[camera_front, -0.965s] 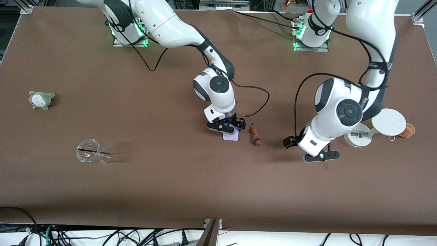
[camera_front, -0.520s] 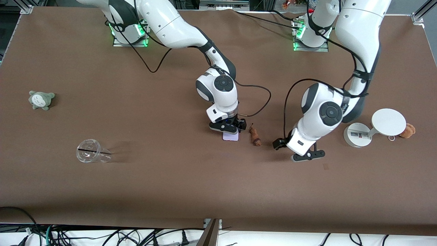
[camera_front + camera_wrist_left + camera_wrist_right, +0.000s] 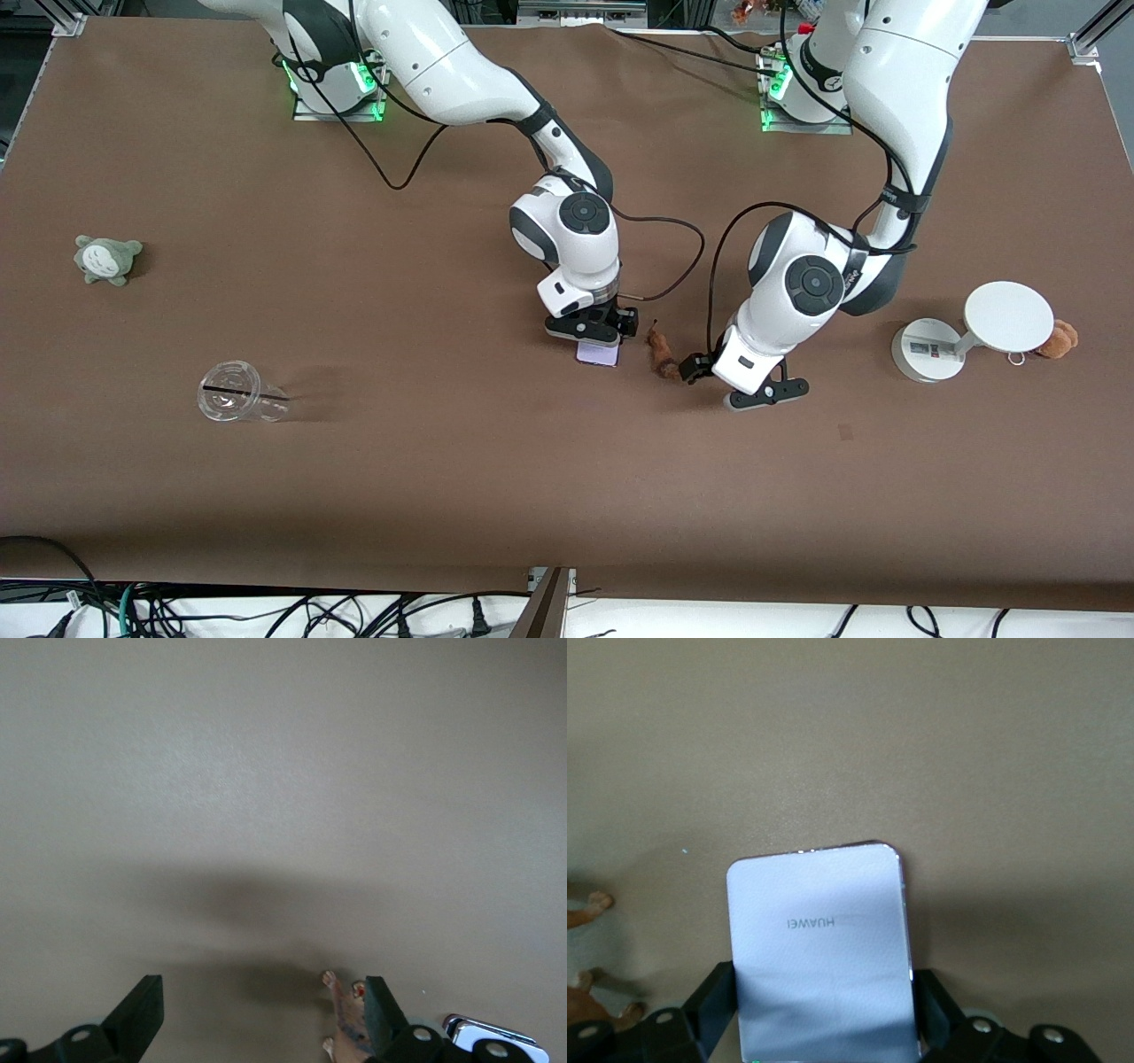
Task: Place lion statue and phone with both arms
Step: 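Grasp the white phone with the right gripper while the left gripper reaches the lion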
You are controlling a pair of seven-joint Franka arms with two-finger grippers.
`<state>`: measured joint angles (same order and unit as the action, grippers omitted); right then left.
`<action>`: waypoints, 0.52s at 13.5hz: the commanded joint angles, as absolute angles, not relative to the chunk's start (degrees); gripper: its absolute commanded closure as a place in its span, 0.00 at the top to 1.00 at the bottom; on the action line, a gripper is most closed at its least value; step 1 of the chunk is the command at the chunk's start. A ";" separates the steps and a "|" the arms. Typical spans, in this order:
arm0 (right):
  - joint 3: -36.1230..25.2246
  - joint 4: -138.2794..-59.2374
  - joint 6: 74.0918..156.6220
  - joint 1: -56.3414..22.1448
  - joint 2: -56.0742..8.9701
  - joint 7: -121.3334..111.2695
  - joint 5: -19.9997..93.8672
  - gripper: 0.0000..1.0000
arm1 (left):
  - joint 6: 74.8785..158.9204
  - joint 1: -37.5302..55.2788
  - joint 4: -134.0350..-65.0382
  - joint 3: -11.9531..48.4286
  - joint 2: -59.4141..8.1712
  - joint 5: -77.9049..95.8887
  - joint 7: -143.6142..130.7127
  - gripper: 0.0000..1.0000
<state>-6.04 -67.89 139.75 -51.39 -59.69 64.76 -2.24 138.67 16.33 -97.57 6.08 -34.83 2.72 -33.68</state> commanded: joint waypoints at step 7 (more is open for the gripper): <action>-6.77 -68.71 123.15 -45.36 -51.79 45.11 -2.81 0.75 | 140.54 17.49 -97.38 5.63 -35.42 3.43 -36.20 1.00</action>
